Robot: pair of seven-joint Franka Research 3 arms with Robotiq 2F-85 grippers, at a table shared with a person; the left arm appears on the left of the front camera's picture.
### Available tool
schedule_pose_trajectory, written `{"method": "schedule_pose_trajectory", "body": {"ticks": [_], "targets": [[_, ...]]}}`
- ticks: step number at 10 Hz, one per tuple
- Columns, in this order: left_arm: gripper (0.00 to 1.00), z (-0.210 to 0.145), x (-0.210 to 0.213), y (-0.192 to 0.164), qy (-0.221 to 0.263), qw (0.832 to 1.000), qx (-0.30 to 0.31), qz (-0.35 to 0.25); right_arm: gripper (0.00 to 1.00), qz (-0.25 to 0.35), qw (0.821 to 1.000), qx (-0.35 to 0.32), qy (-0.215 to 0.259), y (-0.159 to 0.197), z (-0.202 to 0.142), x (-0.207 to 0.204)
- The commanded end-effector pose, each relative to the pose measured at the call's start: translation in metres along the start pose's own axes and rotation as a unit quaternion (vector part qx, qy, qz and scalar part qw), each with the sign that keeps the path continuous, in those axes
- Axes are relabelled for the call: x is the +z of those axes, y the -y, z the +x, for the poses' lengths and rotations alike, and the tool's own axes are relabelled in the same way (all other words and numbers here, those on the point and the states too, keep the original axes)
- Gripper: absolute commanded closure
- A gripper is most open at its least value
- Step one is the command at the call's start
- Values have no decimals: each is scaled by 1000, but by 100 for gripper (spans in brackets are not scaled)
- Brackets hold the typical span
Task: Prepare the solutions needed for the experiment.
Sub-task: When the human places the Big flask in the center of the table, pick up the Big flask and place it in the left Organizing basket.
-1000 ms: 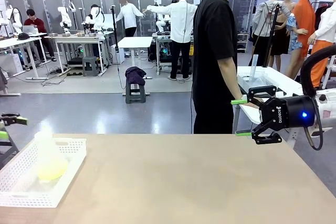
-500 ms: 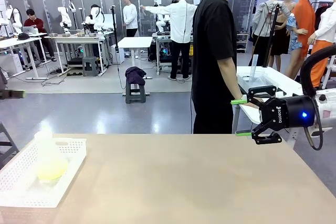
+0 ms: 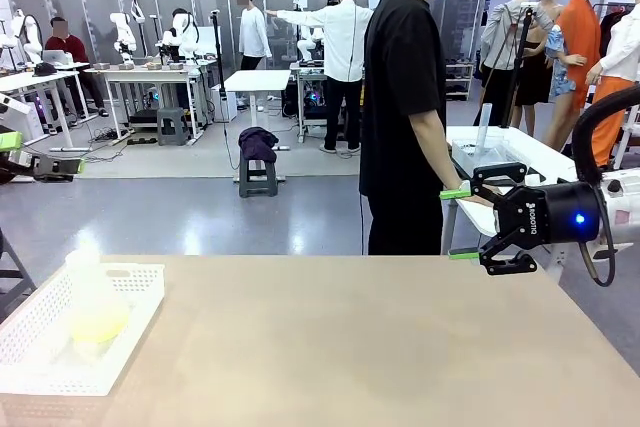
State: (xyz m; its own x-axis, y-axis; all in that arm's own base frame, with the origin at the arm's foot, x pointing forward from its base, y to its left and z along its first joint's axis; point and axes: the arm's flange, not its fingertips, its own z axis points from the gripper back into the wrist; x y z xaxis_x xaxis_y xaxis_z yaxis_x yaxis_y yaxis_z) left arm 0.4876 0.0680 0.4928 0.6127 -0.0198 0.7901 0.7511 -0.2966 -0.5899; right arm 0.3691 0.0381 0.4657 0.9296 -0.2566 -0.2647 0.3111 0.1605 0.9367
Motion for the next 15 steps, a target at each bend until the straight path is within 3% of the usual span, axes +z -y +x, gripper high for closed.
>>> {"method": "schedule_pose_trajectory", "body": {"ticks": [1, 4, 6, 8, 10, 12, 13, 15], "targets": [[0, -3, 2, 1, -8, 1000, -21, 3, 13, 7, 1000, -3, 1, -2, -1, 0], [0, -1, 1, 0, -1, 1000, -8, 1, 13, 7, 1000, -3, 1, -2, -1, 0], [0, -14, -25, 28, -23, 994, 105, -8, 13, 7, 1000, -3, 1, -2, -1, 0], [0, -28, -46, 31, -41, 979, 197, 1, 13, 7, 1000, -3, 1, -2, -1, 0], [0, -40, -65, 34, -24, 970, 240, 10, 13, 7, 1000, -3, 1, -2, -1, 0], [0, -58, -93, 18, -26, 956, 292, -17, 13, 7, 1000, -3, 1, -2, -1, 0], [0, -62, -105, 1, -3, 947, 321, -8, 13, 7, 1000, -3, 1, -2, -1, 0], [0, -62, -111, -8, 18, 948, 316, 18, 13, 7, 1000, -3, 1, -2, -1, 0]]}}
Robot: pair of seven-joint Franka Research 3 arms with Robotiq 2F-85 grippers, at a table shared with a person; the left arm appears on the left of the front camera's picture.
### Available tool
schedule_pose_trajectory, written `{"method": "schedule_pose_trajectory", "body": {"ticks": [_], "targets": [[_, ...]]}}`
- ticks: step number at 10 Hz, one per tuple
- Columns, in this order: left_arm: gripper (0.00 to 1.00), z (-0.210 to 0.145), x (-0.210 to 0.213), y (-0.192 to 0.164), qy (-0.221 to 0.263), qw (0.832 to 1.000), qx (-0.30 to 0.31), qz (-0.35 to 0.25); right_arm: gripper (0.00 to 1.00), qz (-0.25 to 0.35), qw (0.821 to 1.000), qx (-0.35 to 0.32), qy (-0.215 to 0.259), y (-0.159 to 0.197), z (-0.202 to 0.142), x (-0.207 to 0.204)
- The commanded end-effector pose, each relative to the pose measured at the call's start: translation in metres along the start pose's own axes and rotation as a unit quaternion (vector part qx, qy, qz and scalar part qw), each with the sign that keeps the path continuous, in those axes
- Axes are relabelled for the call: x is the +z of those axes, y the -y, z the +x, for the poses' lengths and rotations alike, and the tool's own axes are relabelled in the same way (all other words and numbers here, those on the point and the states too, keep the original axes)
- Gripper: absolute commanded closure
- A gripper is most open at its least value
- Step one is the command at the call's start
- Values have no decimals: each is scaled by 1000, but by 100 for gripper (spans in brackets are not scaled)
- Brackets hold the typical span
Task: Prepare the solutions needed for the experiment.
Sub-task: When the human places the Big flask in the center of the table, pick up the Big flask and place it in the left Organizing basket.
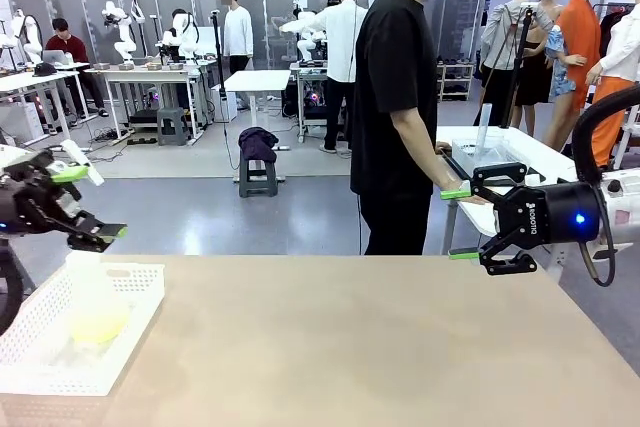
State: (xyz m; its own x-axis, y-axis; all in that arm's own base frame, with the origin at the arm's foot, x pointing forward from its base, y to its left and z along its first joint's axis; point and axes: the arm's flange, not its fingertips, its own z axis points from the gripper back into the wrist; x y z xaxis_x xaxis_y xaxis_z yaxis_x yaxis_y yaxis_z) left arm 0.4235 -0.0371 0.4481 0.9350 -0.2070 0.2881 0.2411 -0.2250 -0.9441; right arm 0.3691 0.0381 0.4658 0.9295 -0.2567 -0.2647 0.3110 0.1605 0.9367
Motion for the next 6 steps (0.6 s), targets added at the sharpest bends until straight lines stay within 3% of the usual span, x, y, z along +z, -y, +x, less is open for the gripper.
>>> {"method": "schedule_pose_trajectory", "body": {"ticks": [1, 6], "targets": [[0, 10, -1, 7, 39, 999, 2, 21, 13, 7, 1000, -3, 1, -2, -1, 0], [0, 10, 5, 1, 34, 999, 1, 13, 13, 7, 1000, -3, 1, -2, -1, 0]]}}
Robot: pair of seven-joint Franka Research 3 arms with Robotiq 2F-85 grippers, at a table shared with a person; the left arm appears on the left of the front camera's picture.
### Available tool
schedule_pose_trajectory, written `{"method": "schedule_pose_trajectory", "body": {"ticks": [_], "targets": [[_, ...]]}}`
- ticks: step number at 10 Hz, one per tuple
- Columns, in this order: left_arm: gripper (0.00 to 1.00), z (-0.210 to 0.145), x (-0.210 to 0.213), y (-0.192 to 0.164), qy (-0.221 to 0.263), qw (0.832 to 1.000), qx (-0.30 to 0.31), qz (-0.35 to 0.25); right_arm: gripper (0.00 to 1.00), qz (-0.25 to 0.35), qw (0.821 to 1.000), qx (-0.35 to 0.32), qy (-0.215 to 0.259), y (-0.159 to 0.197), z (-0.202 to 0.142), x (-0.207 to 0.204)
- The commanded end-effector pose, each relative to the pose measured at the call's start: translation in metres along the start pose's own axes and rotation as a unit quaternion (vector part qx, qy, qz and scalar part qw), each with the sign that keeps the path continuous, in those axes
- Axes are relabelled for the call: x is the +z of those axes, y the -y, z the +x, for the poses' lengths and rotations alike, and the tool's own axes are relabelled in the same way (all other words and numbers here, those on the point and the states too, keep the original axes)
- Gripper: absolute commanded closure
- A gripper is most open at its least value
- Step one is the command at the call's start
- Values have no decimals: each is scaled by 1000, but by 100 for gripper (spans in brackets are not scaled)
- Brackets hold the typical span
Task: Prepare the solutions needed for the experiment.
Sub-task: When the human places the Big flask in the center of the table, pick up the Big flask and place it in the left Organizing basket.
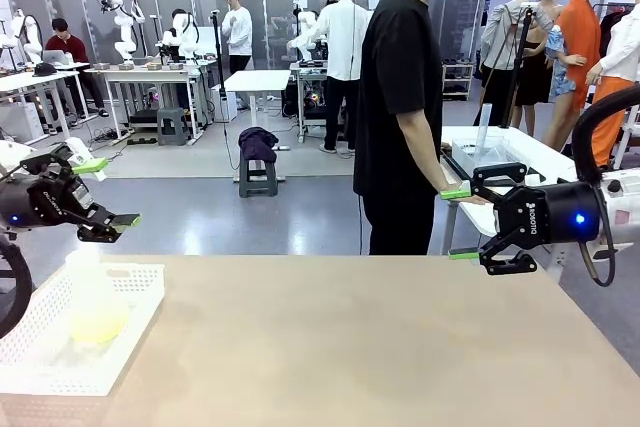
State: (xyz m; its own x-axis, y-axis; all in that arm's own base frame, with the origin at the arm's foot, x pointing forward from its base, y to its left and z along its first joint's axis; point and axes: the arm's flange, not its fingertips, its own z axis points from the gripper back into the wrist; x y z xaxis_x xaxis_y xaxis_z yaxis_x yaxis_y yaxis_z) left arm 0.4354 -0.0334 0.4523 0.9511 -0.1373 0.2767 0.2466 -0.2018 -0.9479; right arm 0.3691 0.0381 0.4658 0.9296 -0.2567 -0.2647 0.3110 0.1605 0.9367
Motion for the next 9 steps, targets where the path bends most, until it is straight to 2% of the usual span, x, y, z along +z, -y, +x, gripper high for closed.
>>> {"method": "schedule_pose_trajectory", "body": {"ticks": [1, 9], "targets": [[0, -1, -1, 0, -2, 1000, 1, 1, 13, 7, 1000, -3, 1, -2, -1, 0], [0, -1, -1, 0, -2, 1000, 1, 1, 13, 7, 1000, -3, 1, -2, -1, 0]]}}
